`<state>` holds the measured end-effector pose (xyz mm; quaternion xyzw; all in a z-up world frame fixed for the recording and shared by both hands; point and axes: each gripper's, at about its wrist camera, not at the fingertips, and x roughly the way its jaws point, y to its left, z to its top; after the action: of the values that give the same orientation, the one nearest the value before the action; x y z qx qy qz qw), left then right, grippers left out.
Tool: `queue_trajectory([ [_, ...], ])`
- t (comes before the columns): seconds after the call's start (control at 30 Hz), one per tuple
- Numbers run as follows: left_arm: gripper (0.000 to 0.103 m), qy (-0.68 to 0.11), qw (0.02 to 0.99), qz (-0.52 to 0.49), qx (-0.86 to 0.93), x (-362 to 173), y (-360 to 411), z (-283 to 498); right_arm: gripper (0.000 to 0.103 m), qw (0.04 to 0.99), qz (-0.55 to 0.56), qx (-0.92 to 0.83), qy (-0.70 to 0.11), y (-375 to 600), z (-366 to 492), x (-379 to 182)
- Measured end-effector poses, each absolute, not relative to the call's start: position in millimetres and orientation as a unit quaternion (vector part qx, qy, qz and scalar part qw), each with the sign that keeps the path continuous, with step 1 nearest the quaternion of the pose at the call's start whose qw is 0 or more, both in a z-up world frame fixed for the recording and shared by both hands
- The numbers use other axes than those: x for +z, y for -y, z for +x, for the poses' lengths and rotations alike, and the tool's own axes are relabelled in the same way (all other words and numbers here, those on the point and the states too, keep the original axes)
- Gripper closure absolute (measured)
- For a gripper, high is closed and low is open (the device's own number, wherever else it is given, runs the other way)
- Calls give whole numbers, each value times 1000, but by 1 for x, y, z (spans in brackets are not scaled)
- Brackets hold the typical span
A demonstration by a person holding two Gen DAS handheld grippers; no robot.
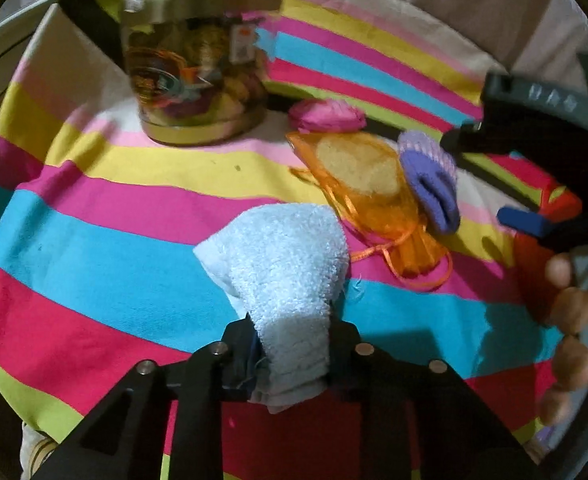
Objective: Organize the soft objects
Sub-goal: 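Grasp the white towel with the left tool while the right tool grasps the purple knit mitten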
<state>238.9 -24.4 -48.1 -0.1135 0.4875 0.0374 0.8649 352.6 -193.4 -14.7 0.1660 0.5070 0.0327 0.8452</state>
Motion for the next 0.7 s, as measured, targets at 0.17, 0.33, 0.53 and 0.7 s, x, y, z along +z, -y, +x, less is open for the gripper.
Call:
queue_trajectory([
  [0.17,76,-446,885,-122,53,-29,19,227,14,843,179,31,-507,192,361,-22],
  [0.33,77,-410,899,-142,55,-17,10,223,14,833,200,43,-514,189,370,-35],
  [0.53,76,-402,901,-155,55,-13,8,218,51,830,186,61,-522,182,372,-44],
  [0.7,77,-398,902,-157,52,-14,10,222,72,839,169,74,-511,177,370,-43],
])
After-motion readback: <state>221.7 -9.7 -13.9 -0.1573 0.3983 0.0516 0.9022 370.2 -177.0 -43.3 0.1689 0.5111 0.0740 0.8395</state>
